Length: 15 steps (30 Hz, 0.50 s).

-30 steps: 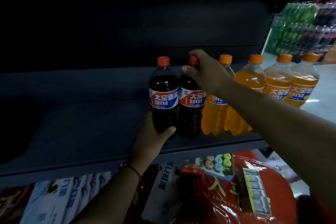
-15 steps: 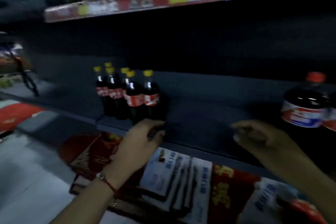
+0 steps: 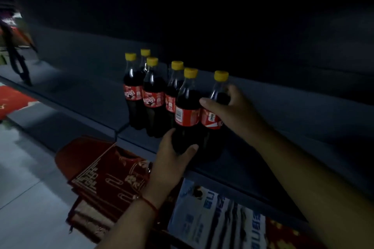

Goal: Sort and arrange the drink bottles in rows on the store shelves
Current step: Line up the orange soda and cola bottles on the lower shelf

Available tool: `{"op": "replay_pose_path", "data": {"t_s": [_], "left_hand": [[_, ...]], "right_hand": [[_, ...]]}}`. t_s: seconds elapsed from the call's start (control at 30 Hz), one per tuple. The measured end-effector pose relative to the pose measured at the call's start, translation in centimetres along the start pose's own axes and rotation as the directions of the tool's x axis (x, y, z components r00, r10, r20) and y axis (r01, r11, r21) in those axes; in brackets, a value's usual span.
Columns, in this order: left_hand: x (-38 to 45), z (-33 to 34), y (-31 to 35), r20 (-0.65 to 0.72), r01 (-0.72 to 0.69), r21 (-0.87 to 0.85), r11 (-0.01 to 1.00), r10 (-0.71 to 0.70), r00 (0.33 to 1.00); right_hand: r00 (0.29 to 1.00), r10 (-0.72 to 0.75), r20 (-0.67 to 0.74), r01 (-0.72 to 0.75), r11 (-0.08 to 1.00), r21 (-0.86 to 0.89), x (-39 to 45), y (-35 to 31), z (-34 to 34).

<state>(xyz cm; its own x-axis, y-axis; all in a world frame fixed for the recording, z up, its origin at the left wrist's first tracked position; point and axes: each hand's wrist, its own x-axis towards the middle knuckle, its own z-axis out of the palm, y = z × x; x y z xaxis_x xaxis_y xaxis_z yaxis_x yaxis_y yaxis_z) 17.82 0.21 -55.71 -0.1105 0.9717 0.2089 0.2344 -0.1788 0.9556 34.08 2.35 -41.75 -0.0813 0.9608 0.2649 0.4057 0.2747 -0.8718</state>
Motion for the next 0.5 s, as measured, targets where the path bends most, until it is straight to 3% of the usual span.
{"op": "replay_pose_path", "data": {"t_s": [0.1, 0.17, 0.33, 0.5], "left_hand": [[1.1, -0.3, -1.2, -0.012, -0.065, 0.232, 0.971, 0.07, 0.997], [1.5, -0.2, -1.1, 0.002, -0.064, 0.29, 0.955, 0.067, 0.998], [1.0, 3.1, 0.6, 0.25, -0.038, 0.193, 0.98, -0.012, 0.968], [-0.9, 10.0, 3.2, 0.431, -0.006, 0.06, 0.998, -0.021, 0.902]], "right_hand": [[1.0, -0.003, 0.015, 0.002, 1.0, 0.021, 1.5, 1.4, -0.1], [1.0, 0.003, 0.027, -0.005, 0.997, 0.078, 1.4, 2.0, -1.3], [0.998, 0.051, -0.036, -0.05, 0.998, 0.025, -2.1, 2.7, -7.1], [0.974, 0.132, -0.186, -0.164, 0.972, -0.169, -7.0, 2.1, -14.1]]}}
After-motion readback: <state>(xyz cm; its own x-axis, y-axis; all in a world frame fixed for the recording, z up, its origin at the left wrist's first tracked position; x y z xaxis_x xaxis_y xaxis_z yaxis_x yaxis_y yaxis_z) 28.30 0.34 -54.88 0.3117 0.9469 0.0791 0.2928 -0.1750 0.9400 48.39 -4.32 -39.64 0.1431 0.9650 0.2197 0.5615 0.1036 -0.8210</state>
